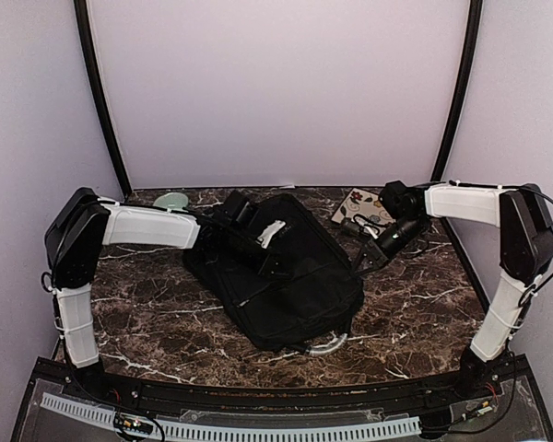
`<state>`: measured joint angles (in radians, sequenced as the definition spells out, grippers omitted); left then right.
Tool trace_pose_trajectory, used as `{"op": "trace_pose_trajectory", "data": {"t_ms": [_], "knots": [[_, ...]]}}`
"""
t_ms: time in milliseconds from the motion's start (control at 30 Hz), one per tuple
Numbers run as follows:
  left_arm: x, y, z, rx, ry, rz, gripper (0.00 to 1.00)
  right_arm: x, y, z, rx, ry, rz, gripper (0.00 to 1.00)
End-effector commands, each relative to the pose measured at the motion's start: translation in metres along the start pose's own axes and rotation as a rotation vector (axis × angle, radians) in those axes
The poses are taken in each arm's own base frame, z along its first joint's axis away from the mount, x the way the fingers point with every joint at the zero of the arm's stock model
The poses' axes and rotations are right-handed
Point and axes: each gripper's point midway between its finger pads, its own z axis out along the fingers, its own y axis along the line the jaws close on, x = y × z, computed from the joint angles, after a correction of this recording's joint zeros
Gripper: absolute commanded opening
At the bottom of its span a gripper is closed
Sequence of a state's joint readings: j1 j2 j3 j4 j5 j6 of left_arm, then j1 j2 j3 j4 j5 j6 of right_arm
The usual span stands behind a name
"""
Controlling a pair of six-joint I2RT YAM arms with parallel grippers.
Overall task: Pack the student bag
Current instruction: Adjust the student bag at the center of the board, then pick up the second largest pocket of the bag from the student bag.
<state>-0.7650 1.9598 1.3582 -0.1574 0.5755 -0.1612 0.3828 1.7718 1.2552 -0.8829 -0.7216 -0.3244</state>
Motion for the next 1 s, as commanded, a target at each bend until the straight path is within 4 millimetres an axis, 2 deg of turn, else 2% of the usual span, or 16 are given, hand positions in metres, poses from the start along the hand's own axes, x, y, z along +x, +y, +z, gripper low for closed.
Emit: {"op": "trace_pose_trajectory", "data": {"t_ms": [0,133,200,300,333,400,500,567,633,700,767,800,833,867,933,967], "knots": [[0.014,0.017,0.007,-0.054,-0.003,-0.042,0.12,-0.001,0.011,0.000,-0.027,-0.015,-0.034,0.13],[0.025,0.035,0.015,-0.121,0.017,-0.066,0.17,-0.004,0.009,0.000,-0.016,-0.020,-0.037,0.14],[0.025,0.037,0.014,-0.138,0.024,-0.074,0.21,-0.005,0.009,-0.002,-0.009,-0.020,-0.039,0.15],[0.008,0.028,-0.003,-0.153,-0.022,-0.051,0.24,-0.011,0.010,-0.012,0.030,-0.030,-0.065,0.16],[-0.004,0.019,-0.016,-0.154,-0.062,-0.032,0.26,-0.015,0.011,-0.018,0.054,-0.038,-0.083,0.16],[-0.019,0.005,-0.039,-0.166,-0.127,-0.008,0.31,-0.028,0.013,-0.034,0.120,-0.064,-0.136,0.18],[-0.035,-0.008,-0.076,-0.214,-0.232,0.013,0.41,-0.057,0.018,-0.068,0.237,-0.141,-0.224,0.25],[-0.034,-0.006,-0.097,-0.276,-0.285,-0.017,0.45,-0.078,0.026,-0.092,0.303,-0.204,-0.281,0.28],[-0.024,-0.002,-0.110,-0.326,-0.299,-0.065,0.48,-0.100,0.033,-0.113,0.372,-0.272,-0.332,0.30],[-0.010,0.007,-0.122,-0.391,-0.300,-0.130,0.51,-0.122,0.050,-0.142,0.456,-0.362,-0.402,0.35],[0.008,0.016,-0.131,-0.456,-0.285,-0.202,0.56,-0.141,0.059,-0.165,0.546,-0.442,-0.447,0.44],[0.017,0.021,-0.136,-0.485,-0.282,-0.240,0.59,-0.153,0.060,-0.179,0.597,-0.506,-0.459,0.58],[0.025,0.024,-0.140,-0.503,-0.284,-0.277,0.62,-0.161,0.056,-0.189,0.649,-0.552,-0.439,0.80],[0.035,0.028,-0.144,-0.512,-0.291,-0.330,0.65,-0.167,0.050,-0.195,0.687,-0.588,-0.421,0.97],[0.043,0.029,-0.148,-0.497,-0.323,-0.391,0.66,-0.172,0.042,-0.191,0.702,-0.594,-0.428,1.00],[0.053,0.033,-0.147,-0.489,-0.336,-0.450,0.66,-0.175,0.043,-0.183,0.673,-0.575,-0.442,1.00]]}}
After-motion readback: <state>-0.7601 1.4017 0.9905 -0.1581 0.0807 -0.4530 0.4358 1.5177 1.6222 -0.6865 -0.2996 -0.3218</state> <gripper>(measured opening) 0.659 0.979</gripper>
